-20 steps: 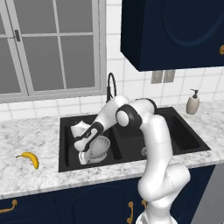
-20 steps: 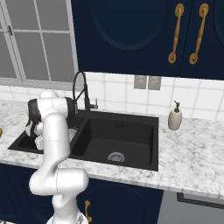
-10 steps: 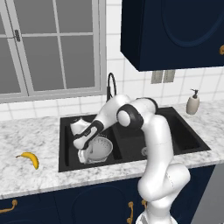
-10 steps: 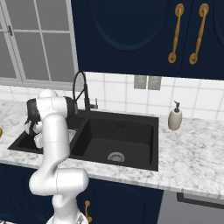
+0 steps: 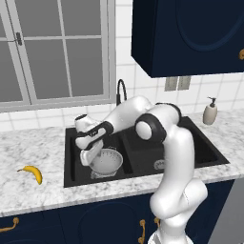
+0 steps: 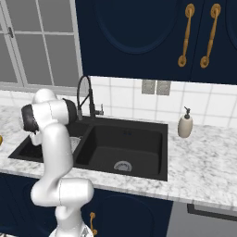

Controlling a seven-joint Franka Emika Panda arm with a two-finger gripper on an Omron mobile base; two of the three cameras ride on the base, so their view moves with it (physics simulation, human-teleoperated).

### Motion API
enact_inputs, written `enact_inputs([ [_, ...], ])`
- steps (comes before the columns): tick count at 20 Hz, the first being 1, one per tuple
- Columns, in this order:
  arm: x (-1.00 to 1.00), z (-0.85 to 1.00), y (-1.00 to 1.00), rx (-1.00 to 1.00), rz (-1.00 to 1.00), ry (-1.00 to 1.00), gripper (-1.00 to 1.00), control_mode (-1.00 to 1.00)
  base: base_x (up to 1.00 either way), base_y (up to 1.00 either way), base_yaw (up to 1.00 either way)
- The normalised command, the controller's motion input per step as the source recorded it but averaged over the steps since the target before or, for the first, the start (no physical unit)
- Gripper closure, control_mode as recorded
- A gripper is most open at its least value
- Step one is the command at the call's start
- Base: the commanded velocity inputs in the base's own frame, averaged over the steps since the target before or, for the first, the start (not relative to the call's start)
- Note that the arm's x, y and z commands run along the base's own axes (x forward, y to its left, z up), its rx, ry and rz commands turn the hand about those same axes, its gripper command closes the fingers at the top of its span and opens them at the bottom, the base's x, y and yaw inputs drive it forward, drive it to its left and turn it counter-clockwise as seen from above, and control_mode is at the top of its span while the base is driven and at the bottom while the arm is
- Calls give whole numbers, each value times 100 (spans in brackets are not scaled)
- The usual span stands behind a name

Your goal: Put the colander in the sink, put the banana in the colander, and turn on the sink faucet and pour water over the colander.

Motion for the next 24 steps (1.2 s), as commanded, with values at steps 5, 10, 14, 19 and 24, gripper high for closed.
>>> enact_inputs([
  [5, -58, 62, 0, 0, -19, -1, -100, -100, 0, 0, 0],
  [10, -58, 59, 0, 4, -21, -1, -100, -100, 0, 0, 0],
  [14, -35, 60, 2, 2, -21, -2, -100, -100, 0, 0, 0],
  [19, -46, 28, 22, 1, -8, -18, -100, -100, 0, 0, 0],
  [24, -23, 23, 52, 0, 0, -15, -100, -100, 0, 0, 0],
])
